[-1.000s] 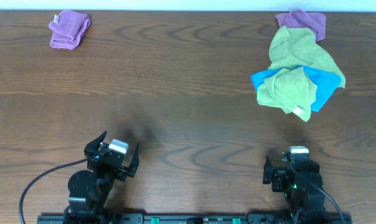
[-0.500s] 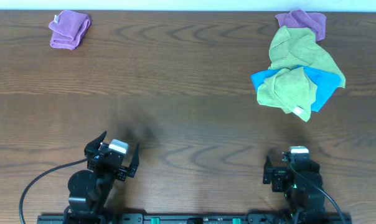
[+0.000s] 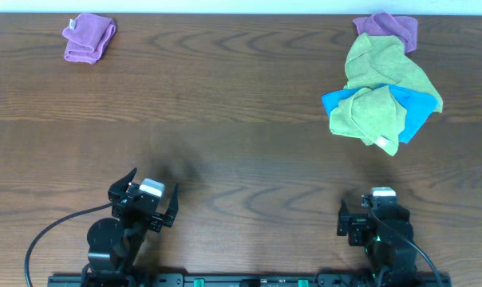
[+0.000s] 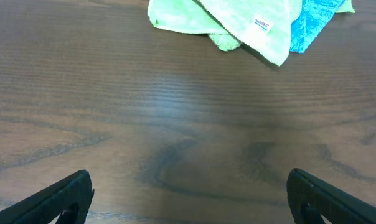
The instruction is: Fold the cloth
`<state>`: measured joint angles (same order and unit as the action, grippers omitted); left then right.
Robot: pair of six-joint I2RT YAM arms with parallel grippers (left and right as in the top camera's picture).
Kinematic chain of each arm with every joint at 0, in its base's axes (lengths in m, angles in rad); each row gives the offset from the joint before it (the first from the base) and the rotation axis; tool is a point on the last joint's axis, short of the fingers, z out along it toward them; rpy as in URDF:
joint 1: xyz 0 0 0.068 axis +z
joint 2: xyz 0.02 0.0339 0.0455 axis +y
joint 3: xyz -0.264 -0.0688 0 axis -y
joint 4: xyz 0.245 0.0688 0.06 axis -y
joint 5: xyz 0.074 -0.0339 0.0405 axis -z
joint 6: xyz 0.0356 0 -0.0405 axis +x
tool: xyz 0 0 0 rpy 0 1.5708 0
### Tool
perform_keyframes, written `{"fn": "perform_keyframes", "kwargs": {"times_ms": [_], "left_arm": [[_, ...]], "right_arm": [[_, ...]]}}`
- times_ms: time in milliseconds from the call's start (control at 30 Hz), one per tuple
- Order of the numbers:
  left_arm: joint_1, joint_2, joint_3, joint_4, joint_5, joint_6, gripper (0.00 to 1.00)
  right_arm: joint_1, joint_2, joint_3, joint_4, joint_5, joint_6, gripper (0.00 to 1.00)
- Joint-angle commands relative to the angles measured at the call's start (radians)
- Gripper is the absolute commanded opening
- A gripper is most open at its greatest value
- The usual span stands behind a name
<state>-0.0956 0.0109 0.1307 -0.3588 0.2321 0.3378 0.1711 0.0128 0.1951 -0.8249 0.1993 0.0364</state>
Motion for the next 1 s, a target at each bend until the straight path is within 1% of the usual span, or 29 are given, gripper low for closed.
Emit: {"fn": "perform_keyframes", "kwargs": {"times_ms": [0,967], "left_arm": [[-0.003,-0.006,-0.021,-0.003,-0.003,0.006,0.95],[-0.003,-0.006,-0.021,-0.003,-0.003,0.006,0.95]], "right_arm": [[-0.007,-0.007,-0.014,-0.001,0.006,-0.016,0.99],[-0.007,-0.007,-0.014,-0.001,0.006,-0.015,0.99]]}}
